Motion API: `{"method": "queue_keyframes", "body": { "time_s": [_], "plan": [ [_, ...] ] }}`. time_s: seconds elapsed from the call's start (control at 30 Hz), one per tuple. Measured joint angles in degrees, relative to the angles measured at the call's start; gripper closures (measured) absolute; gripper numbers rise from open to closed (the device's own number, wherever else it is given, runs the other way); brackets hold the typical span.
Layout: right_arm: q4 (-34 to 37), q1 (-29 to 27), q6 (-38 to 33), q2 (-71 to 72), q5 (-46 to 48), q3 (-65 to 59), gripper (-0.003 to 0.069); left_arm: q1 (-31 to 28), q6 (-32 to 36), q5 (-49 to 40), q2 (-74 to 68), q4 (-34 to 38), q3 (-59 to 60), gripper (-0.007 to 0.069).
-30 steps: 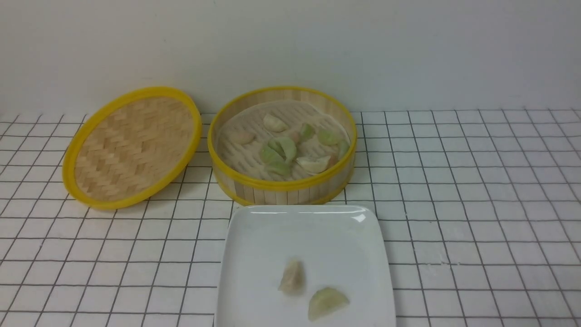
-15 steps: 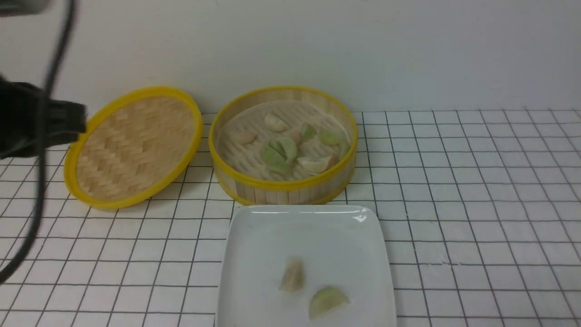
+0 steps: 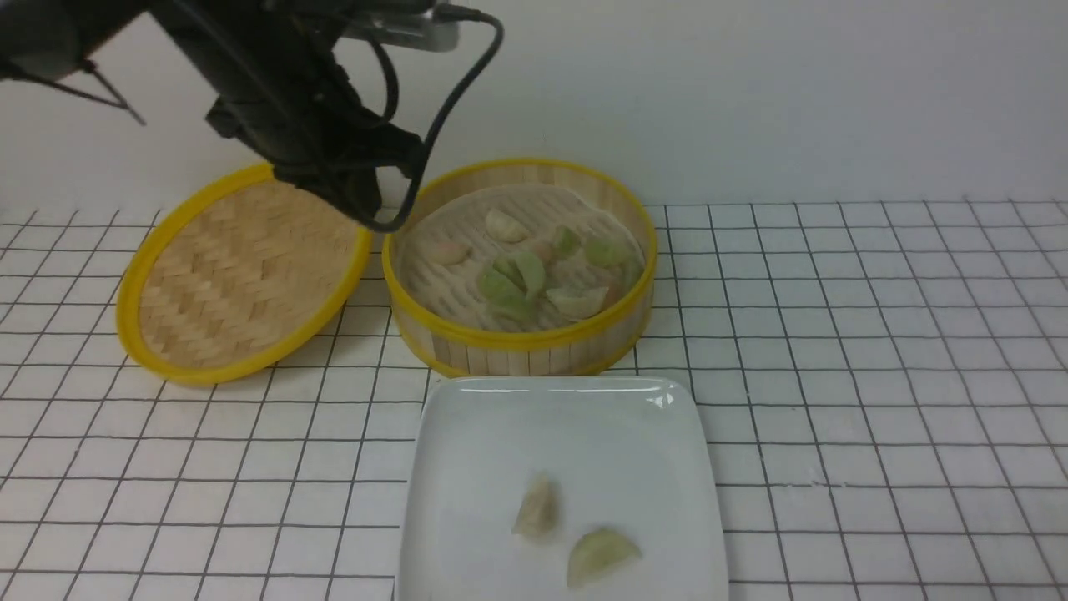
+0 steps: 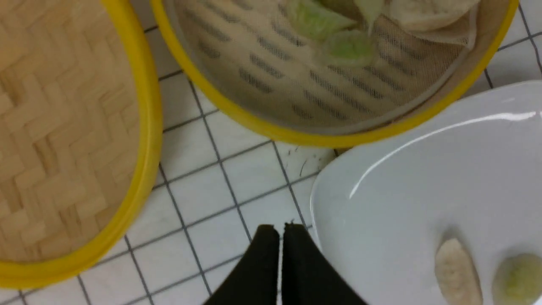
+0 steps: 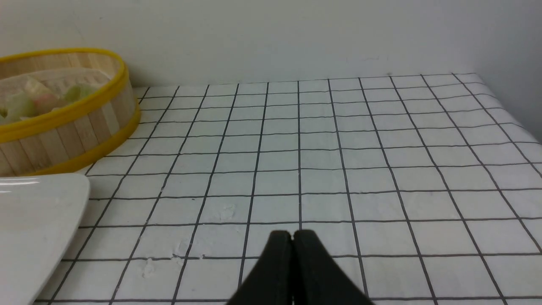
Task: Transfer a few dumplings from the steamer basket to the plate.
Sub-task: Use the left arm to grab a dumpling from the steamer
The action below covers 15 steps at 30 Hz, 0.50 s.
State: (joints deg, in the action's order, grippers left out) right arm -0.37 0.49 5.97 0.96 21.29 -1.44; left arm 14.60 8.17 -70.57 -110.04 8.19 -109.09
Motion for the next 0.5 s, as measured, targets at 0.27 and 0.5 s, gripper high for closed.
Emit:
{"method": "queue_keyframes", "body": {
  "time_s": [0.27,0.5],
  "plan": [
    [0.00,0.00,0.00,0.00,0.00,0.00,0.0669,0.44,3.69,-0.23,-18.01,0.00,-22.59,0.0631],
    [0.00,0.00,0.00,0.00,0.00,0.00,0.0669,0.44,7.18,-0.30,-30.14,-0.05,-34.23,0.0550]
  ]
}}
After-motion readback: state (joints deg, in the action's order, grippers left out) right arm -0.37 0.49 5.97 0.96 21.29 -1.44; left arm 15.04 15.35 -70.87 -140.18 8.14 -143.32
